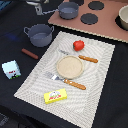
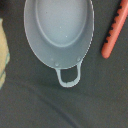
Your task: Interact with the objects in diverse but meaningful ways.
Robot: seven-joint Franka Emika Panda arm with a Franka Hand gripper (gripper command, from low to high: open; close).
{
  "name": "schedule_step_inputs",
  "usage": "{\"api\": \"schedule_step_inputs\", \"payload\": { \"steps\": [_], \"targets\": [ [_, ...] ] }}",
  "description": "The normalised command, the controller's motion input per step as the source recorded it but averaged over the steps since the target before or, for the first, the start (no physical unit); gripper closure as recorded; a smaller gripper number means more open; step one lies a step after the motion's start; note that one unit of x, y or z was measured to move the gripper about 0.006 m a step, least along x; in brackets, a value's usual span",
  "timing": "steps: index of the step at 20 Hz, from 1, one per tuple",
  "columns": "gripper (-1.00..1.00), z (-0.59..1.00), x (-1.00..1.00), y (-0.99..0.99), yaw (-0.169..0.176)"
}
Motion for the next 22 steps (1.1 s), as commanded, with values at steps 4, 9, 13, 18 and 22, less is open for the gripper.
{"api": "schedule_step_inputs", "payload": {
  "steps": [4,9,13,18,22],
  "targets": [
    [-1.0,-0.54,-0.17,-0.3,-0.024],
    [-1.0,-0.56,-0.37,-0.25,-0.071],
    [-1.0,-0.57,-0.54,-0.09,-0.08],
    [-1.0,-0.5,-0.57,0.02,-0.123],
    [-1.0,-0.46,-0.61,0.06,-0.128]
  ]
}}
